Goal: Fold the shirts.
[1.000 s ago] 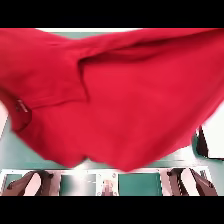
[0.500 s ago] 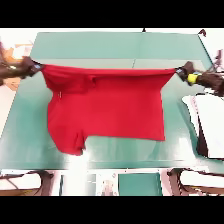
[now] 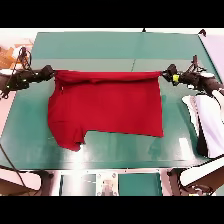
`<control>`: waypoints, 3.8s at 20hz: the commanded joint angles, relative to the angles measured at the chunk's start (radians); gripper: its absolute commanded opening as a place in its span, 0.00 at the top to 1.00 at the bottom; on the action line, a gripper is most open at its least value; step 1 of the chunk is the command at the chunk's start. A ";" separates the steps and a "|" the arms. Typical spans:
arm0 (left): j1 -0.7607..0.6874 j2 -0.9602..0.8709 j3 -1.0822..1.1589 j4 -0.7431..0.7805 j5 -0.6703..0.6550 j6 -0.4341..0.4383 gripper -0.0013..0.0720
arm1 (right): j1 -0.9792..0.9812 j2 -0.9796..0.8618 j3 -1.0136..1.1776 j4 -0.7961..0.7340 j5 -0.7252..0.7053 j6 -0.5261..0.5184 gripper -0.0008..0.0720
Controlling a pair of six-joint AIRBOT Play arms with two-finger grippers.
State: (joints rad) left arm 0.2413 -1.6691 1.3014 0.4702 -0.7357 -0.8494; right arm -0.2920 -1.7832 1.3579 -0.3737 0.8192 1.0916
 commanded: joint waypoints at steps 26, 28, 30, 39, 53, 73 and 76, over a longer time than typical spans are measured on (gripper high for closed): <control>0.135 0.069 0.035 0.656 -0.866 -0.434 0.43 | -0.115 0.475 -0.435 -0.537 0.378 0.263 0.69; 0.198 0.206 -0.154 0.655 -0.832 -0.432 0.43 | -0.140 0.607 -0.586 -0.537 0.378 0.286 0.70; 0.262 0.367 -0.356 0.662 -0.770 -0.426 0.43 | -0.164 0.750 -0.754 -0.538 0.374 0.325 0.70; 0.281 0.542 -0.830 0.554 -0.489 -0.443 0.43 | -0.171 1.021 -1.162 -0.499 0.238 0.393 0.53; 0.281 0.519 -0.827 0.154 -0.469 -0.216 0.95 | -0.157 0.982 -1.227 -0.333 -0.013 0.389 0.85; 0.273 0.803 -0.582 0.204 -0.652 -0.444 0.96 | -0.114 0.894 -0.660 -0.610 0.293 0.521 0.97; 0.177 0.662 -0.448 0.203 -0.558 -0.427 0.95 | -0.032 0.728 -0.534 -0.608 0.201 0.544 0.97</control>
State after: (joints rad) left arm 0.4778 -0.9115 0.7467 0.7013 -1.3746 -1.2892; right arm -0.3901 -0.9360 0.7219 -0.9955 1.0996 1.6146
